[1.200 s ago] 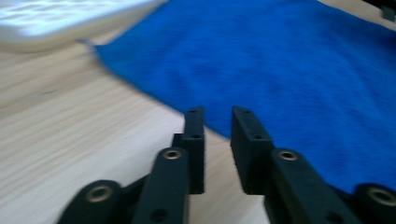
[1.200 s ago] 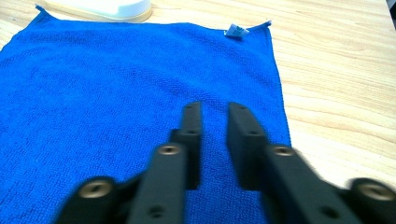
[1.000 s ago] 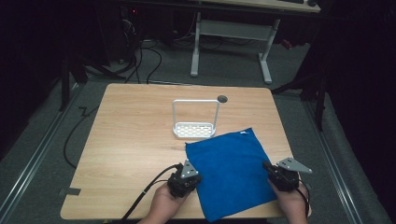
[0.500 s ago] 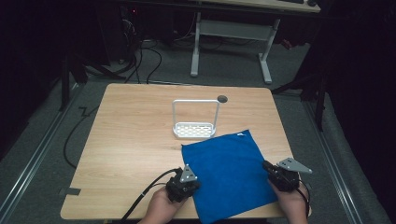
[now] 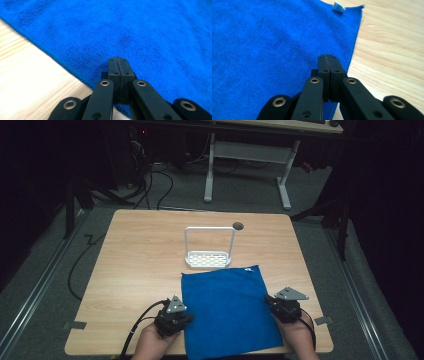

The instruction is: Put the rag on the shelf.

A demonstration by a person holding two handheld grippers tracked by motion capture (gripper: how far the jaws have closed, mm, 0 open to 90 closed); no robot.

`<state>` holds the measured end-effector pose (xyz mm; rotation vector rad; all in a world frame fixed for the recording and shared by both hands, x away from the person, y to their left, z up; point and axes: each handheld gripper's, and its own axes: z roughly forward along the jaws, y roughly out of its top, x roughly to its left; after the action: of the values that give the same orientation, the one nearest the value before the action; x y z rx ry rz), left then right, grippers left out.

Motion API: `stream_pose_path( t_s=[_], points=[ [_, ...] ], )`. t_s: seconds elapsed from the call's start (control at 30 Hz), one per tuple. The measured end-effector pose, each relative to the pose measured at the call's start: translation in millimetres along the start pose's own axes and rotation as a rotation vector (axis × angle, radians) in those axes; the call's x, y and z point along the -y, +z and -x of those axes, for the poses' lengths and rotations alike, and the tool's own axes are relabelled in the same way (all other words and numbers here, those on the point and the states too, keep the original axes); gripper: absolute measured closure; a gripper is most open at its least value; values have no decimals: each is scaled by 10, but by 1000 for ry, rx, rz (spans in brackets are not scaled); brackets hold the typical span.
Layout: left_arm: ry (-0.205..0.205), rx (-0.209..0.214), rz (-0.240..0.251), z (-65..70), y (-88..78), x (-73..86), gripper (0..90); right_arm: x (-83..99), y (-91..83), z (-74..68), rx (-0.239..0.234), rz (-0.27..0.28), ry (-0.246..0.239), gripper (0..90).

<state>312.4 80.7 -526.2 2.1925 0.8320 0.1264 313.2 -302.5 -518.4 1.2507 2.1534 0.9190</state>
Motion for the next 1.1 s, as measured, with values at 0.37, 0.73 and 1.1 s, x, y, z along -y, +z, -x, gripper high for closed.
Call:
stream_pose_path(
  t_s=[0.37, 0.73, 1.1],
  points=[
    [-52, -13, 6, -200, -181, 142, 900, 38, 43, -206, -58, -51, -40, 900],
    [-63, -9, 4, -202, -308, 268, 900, 90, -51, -394, -87, -60, -69, 900],
    [-52, -14, 12, -184, -346, 298, 855, 91, -82, -358, -78, 5, -46, 841]
  ],
)
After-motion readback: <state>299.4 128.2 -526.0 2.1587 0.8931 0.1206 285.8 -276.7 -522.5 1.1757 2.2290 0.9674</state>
